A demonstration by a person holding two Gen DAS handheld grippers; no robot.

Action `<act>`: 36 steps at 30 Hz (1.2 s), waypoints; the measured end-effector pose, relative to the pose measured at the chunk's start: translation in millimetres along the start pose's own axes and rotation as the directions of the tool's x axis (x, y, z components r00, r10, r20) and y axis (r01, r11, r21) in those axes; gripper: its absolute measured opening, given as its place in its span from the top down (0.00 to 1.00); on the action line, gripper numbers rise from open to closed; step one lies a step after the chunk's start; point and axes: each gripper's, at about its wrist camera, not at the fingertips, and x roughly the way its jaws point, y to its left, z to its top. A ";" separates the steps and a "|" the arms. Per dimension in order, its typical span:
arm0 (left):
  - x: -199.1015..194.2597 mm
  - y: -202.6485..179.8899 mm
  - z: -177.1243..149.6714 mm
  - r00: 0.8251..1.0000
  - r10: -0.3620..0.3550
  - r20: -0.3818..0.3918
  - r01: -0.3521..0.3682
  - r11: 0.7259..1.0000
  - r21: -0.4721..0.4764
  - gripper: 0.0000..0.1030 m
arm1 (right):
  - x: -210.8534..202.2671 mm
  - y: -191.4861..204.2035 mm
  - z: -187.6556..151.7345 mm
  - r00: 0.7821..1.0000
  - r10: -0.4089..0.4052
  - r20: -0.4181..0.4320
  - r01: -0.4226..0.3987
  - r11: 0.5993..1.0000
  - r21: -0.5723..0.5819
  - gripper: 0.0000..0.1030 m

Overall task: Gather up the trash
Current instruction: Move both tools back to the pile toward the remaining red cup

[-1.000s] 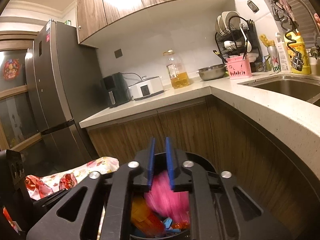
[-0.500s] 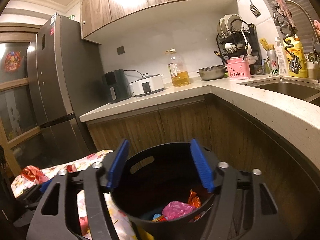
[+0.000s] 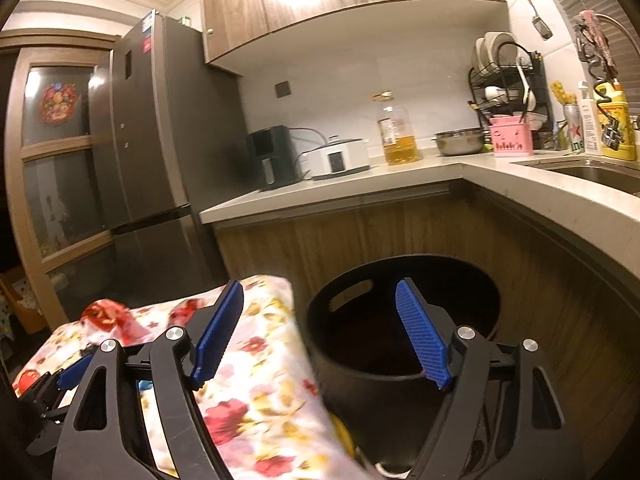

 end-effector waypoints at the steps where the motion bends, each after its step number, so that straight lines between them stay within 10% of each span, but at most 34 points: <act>1: -3.8 6.9 -1.6 1.000 0.015 -0.002 -0.015 1.000 -0.009 0.17 | -0.8 3.8 -1.3 1.000 0.008 -0.004 -0.008 1.000 0.000 0.25; 25: -90.7 163.4 -34.6 0.931 0.365 0.008 -0.360 0.923 -0.134 0.14 | -14.0 140.4 -49.2 0.956 0.273 -0.112 -0.283 0.956 -0.084 0.25; 36: -88.5 222.0 -37.5 0.915 0.400 -0.049 -0.403 0.906 -0.129 0.06 | -10.0 172.9 -59.4 0.936 0.319 -0.148 -0.335 0.937 -0.100 0.25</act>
